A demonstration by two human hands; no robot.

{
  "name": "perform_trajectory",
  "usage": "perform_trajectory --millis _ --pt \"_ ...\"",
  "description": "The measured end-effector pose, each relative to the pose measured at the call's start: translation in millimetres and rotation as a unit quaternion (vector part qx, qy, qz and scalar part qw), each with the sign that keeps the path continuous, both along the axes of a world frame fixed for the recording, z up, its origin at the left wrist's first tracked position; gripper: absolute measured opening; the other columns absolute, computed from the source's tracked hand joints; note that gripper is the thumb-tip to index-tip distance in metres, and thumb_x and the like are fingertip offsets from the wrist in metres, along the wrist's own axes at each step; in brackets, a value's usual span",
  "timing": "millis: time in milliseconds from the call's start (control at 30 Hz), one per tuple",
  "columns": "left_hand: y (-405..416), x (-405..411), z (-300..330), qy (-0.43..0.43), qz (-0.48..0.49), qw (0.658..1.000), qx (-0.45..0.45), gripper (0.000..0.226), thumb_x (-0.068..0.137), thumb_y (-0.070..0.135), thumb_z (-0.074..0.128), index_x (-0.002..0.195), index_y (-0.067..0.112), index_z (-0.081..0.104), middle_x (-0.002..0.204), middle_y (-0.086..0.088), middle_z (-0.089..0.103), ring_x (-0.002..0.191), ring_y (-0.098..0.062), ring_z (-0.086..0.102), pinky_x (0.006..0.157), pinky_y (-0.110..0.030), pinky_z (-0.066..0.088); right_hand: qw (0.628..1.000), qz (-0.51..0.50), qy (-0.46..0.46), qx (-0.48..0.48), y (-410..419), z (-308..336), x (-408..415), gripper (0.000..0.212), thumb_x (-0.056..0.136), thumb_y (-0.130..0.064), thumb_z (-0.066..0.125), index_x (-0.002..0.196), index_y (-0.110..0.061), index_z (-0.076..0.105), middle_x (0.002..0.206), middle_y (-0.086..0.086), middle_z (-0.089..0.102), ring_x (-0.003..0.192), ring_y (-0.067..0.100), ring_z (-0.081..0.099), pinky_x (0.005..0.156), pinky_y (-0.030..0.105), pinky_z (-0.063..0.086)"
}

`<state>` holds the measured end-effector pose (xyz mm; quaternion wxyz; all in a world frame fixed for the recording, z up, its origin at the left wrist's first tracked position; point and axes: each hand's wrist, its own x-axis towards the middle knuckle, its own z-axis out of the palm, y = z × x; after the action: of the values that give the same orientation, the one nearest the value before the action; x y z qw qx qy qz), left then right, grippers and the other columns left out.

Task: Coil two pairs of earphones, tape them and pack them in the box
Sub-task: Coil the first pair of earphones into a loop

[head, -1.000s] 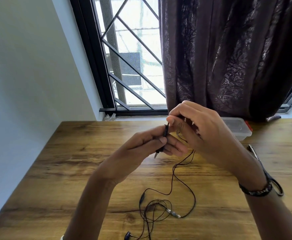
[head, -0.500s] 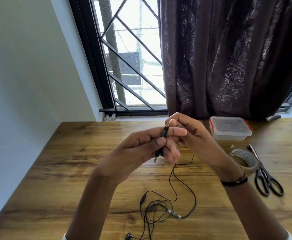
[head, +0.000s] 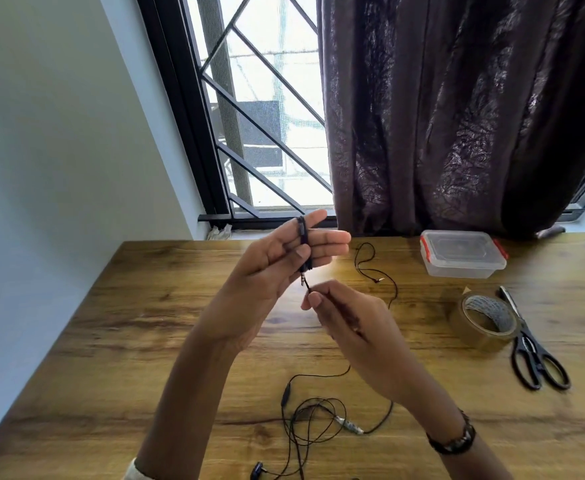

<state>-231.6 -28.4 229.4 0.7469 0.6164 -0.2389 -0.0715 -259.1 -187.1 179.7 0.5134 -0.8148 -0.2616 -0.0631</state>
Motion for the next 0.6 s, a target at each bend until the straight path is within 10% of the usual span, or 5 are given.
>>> perform_trajectory --millis 233,600 --pt "0 -1 -1 -0.02 -0.005 0.999 0.039 0.043 0.098 -0.006 0.032 0.14 0.005 0.038 0.119 -0.007 0.067 0.116 -0.02 0.061 0.097 -0.026 0.047 0.992 -0.056 -0.072 -0.089 -12 22 -9 0.022 0.097 -0.046 0.041 0.095 -0.03 0.055 0.071 -0.01 0.057 0.065 0.013 0.052 0.058 0.033 0.042" --pt "2 -8 1 0.018 -0.076 0.997 0.029 0.04 0.095 0.002 0.038 0.134 0.003 0.046 0.109 -0.007 0.068 0.104 -0.022 0.063 0.095 -0.032 0.049 0.981 -0.065 -0.142 -0.113 -32 78 -1 0.017 0.098 -0.032 0.05 0.096 -0.02 0.062 0.078 -0.014 0.061 0.07 0.008 0.059 0.06 0.018 0.043"
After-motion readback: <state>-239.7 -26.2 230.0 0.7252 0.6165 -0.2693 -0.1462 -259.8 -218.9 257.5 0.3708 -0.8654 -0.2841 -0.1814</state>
